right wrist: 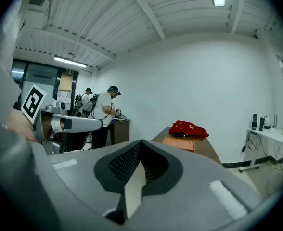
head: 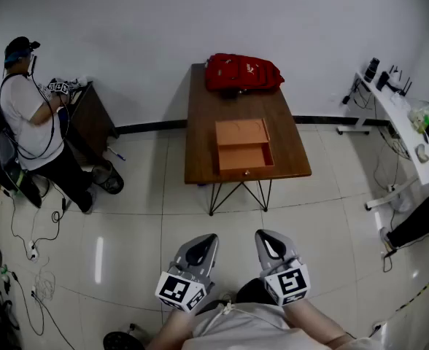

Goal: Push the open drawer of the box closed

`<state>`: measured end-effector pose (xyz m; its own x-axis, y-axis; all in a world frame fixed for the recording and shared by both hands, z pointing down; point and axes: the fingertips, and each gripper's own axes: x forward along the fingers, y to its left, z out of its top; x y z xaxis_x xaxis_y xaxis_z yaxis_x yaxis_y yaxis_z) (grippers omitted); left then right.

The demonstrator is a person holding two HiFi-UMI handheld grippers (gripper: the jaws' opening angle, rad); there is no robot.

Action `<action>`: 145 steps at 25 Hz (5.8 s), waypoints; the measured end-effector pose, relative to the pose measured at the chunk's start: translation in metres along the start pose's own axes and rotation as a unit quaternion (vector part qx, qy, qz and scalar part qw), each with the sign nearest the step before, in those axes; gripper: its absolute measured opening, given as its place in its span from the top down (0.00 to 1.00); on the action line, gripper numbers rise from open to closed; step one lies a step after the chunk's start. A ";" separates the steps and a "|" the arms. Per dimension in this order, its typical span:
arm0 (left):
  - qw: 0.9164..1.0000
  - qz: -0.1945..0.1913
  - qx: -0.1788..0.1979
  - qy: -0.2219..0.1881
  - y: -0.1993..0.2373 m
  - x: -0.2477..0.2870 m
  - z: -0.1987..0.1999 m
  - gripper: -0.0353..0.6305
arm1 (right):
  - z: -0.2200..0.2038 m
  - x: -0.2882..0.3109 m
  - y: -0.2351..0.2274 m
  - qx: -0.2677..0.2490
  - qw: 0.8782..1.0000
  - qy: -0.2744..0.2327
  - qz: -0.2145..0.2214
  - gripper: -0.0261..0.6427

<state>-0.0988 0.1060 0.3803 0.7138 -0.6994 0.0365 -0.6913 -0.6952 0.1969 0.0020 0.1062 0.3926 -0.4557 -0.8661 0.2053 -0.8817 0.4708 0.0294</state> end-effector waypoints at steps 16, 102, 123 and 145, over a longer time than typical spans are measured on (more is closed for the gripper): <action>1.000 -0.002 0.006 0.028 0.069 0.124 -0.008 0.94 | 0.007 0.111 -0.089 -0.008 1.000 0.002 0.028 0.95; 0.970 0.013 -0.134 0.201 0.255 0.362 -0.159 0.94 | -0.163 0.364 -0.260 0.136 0.964 0.227 0.012 0.95; 1.000 0.011 0.011 0.009 0.152 0.306 0.044 0.94 | 0.053 0.236 -0.245 0.046 0.995 -0.076 0.050 0.95; 0.999 -0.015 0.038 -0.017 0.041 0.162 0.046 0.94 | 0.014 0.095 -0.133 0.052 0.997 -0.042 0.047 0.95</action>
<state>-0.0168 -0.0433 0.3489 0.7315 -0.6818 -0.0010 -0.6766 -0.7261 0.1223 0.0746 -0.0412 0.3949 -0.5412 -0.8323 0.1203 -0.8409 0.5339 -0.0888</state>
